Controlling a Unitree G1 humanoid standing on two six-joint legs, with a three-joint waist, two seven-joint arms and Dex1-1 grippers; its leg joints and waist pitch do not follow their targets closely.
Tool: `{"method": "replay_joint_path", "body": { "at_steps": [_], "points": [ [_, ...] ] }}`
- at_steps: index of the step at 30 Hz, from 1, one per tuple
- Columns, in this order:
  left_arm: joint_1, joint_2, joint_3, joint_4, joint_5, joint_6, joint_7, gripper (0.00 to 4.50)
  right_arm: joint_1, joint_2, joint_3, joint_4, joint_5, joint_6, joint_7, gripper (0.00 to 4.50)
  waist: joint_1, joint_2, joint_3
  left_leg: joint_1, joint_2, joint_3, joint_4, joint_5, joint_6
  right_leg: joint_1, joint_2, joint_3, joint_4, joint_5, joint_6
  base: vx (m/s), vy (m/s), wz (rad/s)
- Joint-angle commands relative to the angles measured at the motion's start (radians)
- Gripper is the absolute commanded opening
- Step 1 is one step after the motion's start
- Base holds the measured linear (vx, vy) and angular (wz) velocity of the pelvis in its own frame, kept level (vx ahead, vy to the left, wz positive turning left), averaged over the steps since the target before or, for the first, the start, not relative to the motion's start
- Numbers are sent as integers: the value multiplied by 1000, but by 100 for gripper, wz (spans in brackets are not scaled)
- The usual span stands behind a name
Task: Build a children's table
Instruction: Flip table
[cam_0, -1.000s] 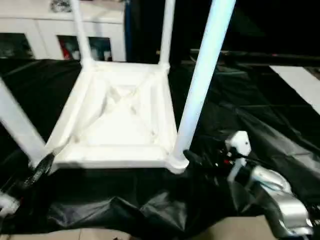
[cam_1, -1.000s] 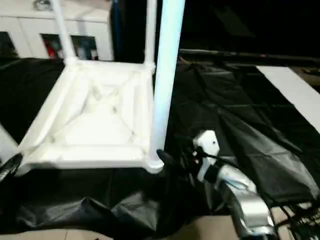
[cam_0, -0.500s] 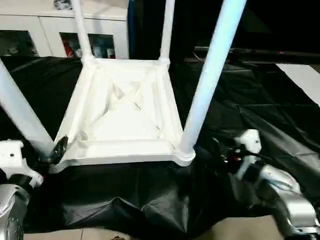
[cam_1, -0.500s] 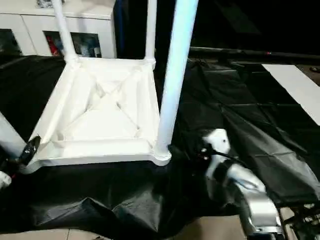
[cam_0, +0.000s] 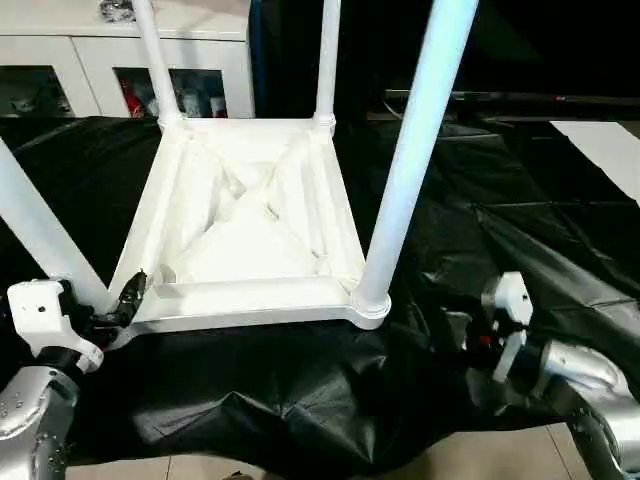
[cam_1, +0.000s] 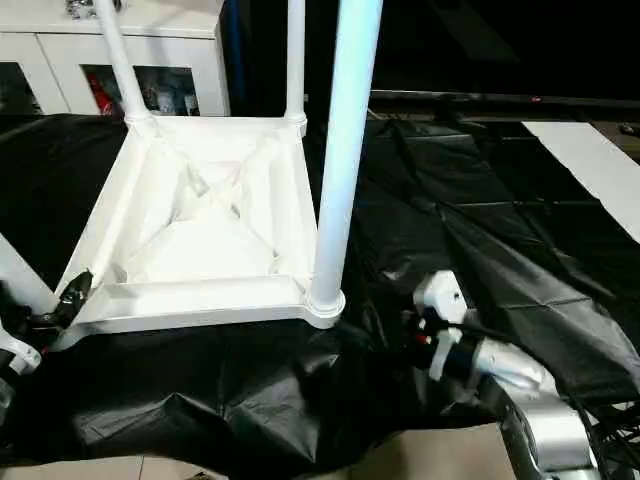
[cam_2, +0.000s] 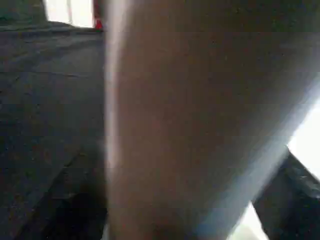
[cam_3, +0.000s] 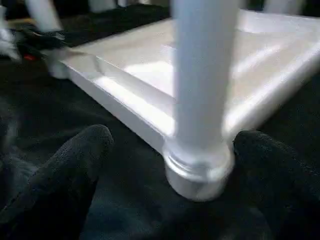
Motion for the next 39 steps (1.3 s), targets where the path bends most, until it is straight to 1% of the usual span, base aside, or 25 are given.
{"method": "replay_joint_path", "body": {
  "at_steps": [1,2,5,6,7,8,9,10,13,18,19,21,23,24,25,26,28,30,32,33,35,36,37,38,39],
  "points": [
    [7,-16,-22,-15,3,16,12,354,-15,-15,24,-26,14,25,21,450,6,17,-41,0,93,-38,-85,-203,53,31,-102,65,-75,-104,-209,0,0,0],
    [13,-25,-23,-24,4,14,20,324,-22,-11,39,-32,19,38,27,450,7,18,-42,1,94,-37,-84,-194,58,32,-103,65,-74,-83,-218,0,0,0],
    [17,-40,-22,-34,-3,13,28,314,-39,5,73,-37,14,49,36,450,10,16,-41,-1,92,-35,-82,-190,63,33,-104,64,-74,-81,-225,0,0,0],
    [20,-49,-29,-46,-10,15,28,293,-55,20,98,-32,-1,51,35,450,12,16,-39,0,94,-36,-85,-209,56,32,-105,64,-76,-119,-219,0,0,0],
    [21,-52,-33,-52,-12,17,28,293,-61,26,107,-28,-7,51,33,450,12,16,-39,0,94,-36,-85,-209,56,32,-105,64,-76,-119,-219,0,0,0],
    [25,-62,-43,-67,-14,23,33,276,-74,38,121,-16,-24,47,24,450,15,17,-37,2,96,-37,-87,-228,41,28,-106,65,-79,-158,-209,0,0,0],
    [26,-67,-47,-75,-14,25,36,272,-80,43,127,-11,-32,47,19,450,16,18,-38,3,96,-37,-88,-235,33,27,-104,66,-80,-165,-204,0,0,0],
    [27,-82,-58,-89,-10,36,53,265,-99,57,137,10,-51,41,-1,450,18,14,-38,5,96,-36,-88,-237,30,26,-104,67,-80,-167,-201,0,0,0],
    [30,-100,-71,-109,-13,51,63,244,-120,69,144,37,-73,27,-32,450,25,15,-40,4,95,-34,-87,-217,16,27,-104,68,-77,-138,-201,0,0,0],
    [44,-134,-108,-161,-12,94,88,236,-159,113,151,98,-103,57,-106,450,23,14,-43,0,91,-32,-83,-170,27,30,-103,66,-71,-77,-204,0,0,0],
    [47,-138,-112,-170,-16,102,93,235,-155,115,156,91,-99,61,-99,450,23,10,-43,-1,93,-31,-83,-166,31,32,-104,67,-69,-74,-204,0,0,0],
    [45,-153,-114,-189,-33,121,103,235,-147,118,167,71,-87,74,-85,450,23,13,-43,-1,93,-31,-83,-164,38,31,-103,66,-70,-76,-201,0,0,0],
    [30,-177,-111,-204,-59,138,118,235,-139,118,184,42,-62,94,-54,450,20,2,-41,-2,93,-29,-83,-168,45,32,-103,67,-73,-98,-198,0,0,0],
    [28,-179,-110,-204,-61,138,119,235,-139,118,185,41,-61,96,-52,450,23,4,-40,-2,94,-31,-83,-169,46,32,-104,67,-72,-107,-196,0,0,0],
    [18,-189,-113,-209,-82,148,115,235,-138,114,197,30,-53,106,-36,450,21,1,-40,-2,94,-30,-83,-167,48,31,-103,67,-75,-122,-189,0,0,0],
    [18,-189,-113,-209,-82,148,115,235,-138,114,197,30,-53,106,-36,450,23,2,-40,-2,93,-30,-83,-167,49,31,-104,68,-76,-128,-186,0,0,0],
    [-5,-217,-113,-226,-128,177,117,235,-144,118,216,32,-55,117,-30,450,23,0,-39,0,93,-29,-82,-167,47,28,-106,69,-77,-154,-180,0,0,0],
    [-44,-265,-107,-244,-196,214,141,235,-174,151,220,85,-90,124,-84,450,24,-1,-39,3,92,-25,-81,-162,39,23,-104,68,-79,-165,-191,0,0,0],
    [-53,-278,-106,-247,-214,222,143,235,-182,162,219,102,-97,126,-100,450,27,-5,-39,2,92,-18,-80,-161,31,21,-106,68,-79,-182,-196,0,0,0],
    [-66,-303,-109,-258,-234,239,150,235,-197,189,210,129,-100,157,-146,450,25,-12,-40,-1,92,-16,-80,-156,29,24,-105,68,-80,-184,-193,0,0,0],
    [-77,-333,-124,-277,-249,250,156,235,-208,228,196,146,-84,208,-196,450,26,-5,-43,1,95,-20,-81,-129,16,23,-103,66,-73,-139,-192,0,0,0],
    [-77,-334,-127,-278,-245,250,155,233,-207,230,196,145,-81,208,-196,450,25,-6,-45,-1,97,-20,-81,-122,13,25,-102,66,-71,-113,-193,0,0,0],
    [-76,-334,-137,-281,-233,251,152,230,-205,237,195,139,-74,209,-194,450,25,-9,-47,1,97,-19,-80,-103,13,26,-100,65,-67,-59,-193,0,0,0],
    [-72,-333,-155,-291,-219,254,143,227,-203,251,189,130,-58,210,-198,450,26,-21,-48,-2,95,-17,-77,-75,26,30,-100,65,-61,-14,-192,0,0,0],
    [-69,-335,-163,-300,-214,263,134,224,-203,269,176,126,-36,212,-204,450,27,-18,-48,-2,94,-17,-77,-67,32,30,-102,65,-60,0,-193,0,0,0]
  ]
}}
